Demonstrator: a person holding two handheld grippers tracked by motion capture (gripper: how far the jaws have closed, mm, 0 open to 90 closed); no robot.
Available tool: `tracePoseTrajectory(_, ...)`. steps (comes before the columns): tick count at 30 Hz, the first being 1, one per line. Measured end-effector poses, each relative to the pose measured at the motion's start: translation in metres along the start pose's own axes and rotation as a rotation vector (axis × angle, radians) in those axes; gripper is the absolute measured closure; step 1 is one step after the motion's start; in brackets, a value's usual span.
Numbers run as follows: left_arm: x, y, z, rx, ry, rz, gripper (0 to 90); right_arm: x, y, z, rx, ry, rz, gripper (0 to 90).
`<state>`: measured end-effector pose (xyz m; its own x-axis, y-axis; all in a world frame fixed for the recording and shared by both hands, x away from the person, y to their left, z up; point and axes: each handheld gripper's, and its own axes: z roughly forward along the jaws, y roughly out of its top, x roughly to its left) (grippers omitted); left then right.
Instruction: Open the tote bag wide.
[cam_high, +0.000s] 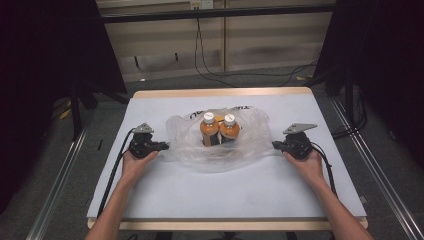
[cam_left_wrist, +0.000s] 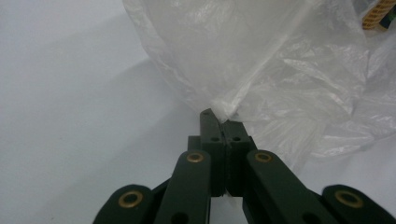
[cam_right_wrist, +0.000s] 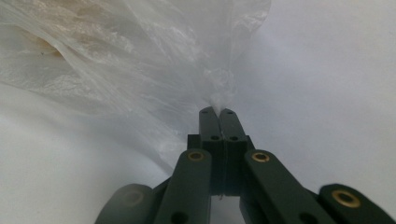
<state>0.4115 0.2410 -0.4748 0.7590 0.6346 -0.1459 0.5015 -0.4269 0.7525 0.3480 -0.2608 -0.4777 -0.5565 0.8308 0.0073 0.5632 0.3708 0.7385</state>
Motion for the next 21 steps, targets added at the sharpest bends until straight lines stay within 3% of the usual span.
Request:
tracePoseTrajectory(4,-0.006,-0.001,0.007,0.024,-0.002,0.021,90.0,0.002,-0.001,0.005,0.014,0.015,-0.019,90.0)
tracePoseTrajectory(7,-0.015,-0.001,0.016,0.068,0.010,0.060,89.2,0.007,-0.002,0.010,0.025,0.011,-0.033,90.0)
tracePoseTrajectory(12,-0.015,-0.001,0.013,0.063,0.005,0.054,82.7,0.006,-0.003,0.009,0.016,0.017,-0.013,90.0)
tracePoseTrajectory(14,-0.013,-0.001,0.009,0.031,0.011,0.052,79.2,0.006,-0.003,0.008,0.010,0.033,-0.013,88.4)
tracePoseTrajectory(15,-0.012,-0.002,0.002,0.004,0.009,0.046,74.4,0.005,-0.003,0.004,-0.019,0.040,0.000,80.0)
tracePoseTrajectory(16,-0.012,-0.002,0.002,0.004,0.009,0.046,72.7,0.005,-0.003,0.004,-0.019,0.040,0.000,80.0)
tracePoseTrajectory(19,-0.014,-0.003,-0.008,-0.023,-0.016,0.043,64.9,0.004,-0.001,-0.007,-0.087,0.072,0.016,72.1)
tracePoseTrajectory(20,-0.016,-0.003,-0.013,-0.041,-0.023,0.040,58.2,0.007,0.001,-0.017,-0.129,0.078,0.015,63.5)
tracePoseTrajectory(21,-0.017,-0.003,-0.016,-0.053,-0.031,0.042,58.2,0.007,0.001,-0.017,-0.129,0.078,0.015,63.5)
